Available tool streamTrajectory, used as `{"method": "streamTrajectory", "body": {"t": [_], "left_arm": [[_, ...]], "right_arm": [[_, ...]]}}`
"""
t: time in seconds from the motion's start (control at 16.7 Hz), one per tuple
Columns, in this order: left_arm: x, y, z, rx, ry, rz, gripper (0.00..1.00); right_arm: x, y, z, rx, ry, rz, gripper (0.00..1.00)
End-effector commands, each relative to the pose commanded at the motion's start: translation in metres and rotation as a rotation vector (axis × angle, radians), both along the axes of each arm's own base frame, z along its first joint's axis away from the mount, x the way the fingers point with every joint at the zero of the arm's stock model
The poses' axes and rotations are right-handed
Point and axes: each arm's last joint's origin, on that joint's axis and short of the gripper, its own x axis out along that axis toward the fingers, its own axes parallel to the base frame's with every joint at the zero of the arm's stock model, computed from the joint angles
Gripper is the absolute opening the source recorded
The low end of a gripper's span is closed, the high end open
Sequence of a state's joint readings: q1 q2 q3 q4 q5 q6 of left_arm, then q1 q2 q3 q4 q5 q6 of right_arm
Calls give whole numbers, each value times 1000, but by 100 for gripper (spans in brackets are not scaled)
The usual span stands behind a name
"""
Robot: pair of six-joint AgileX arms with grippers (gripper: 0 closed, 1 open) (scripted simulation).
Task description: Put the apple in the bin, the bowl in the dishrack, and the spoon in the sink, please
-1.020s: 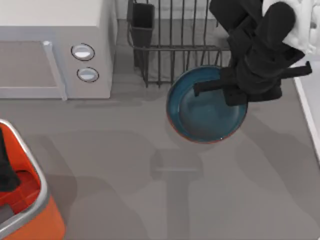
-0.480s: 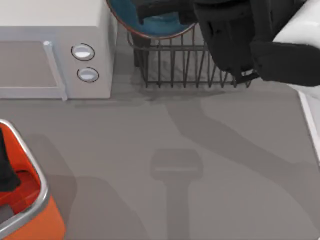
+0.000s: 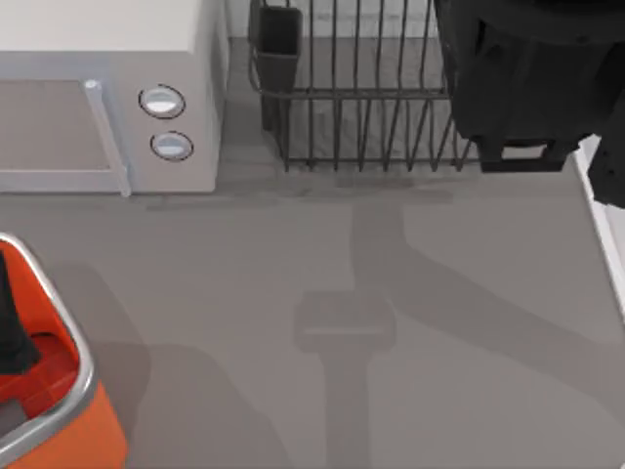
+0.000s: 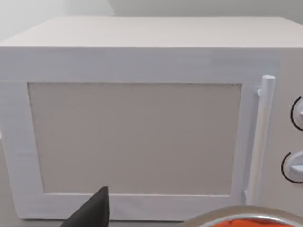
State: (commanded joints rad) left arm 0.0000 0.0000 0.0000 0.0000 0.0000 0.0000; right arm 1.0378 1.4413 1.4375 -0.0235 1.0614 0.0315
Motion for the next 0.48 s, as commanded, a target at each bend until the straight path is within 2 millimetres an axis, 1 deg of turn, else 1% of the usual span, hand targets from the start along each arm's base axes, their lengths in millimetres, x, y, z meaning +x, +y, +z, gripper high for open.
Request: {"method": "streamTrajectory", "body": {"t": [0.24, 0.3, 0.36, 0.48], "left_arm": [[0, 0, 0, 0, 0, 0, 100], [0, 0, 0, 0, 0, 0, 100], [0, 0, 0, 0, 0, 0, 100], [0, 0, 0, 0, 0, 0, 100]], "right_arm": [[2, 0, 0, 1, 0, -3, 0], [6, 2, -3, 2, 0, -3, 0], [13, 6, -8, 2, 1, -5, 0], [38, 17, -26, -2, 4, -9, 0]]}}
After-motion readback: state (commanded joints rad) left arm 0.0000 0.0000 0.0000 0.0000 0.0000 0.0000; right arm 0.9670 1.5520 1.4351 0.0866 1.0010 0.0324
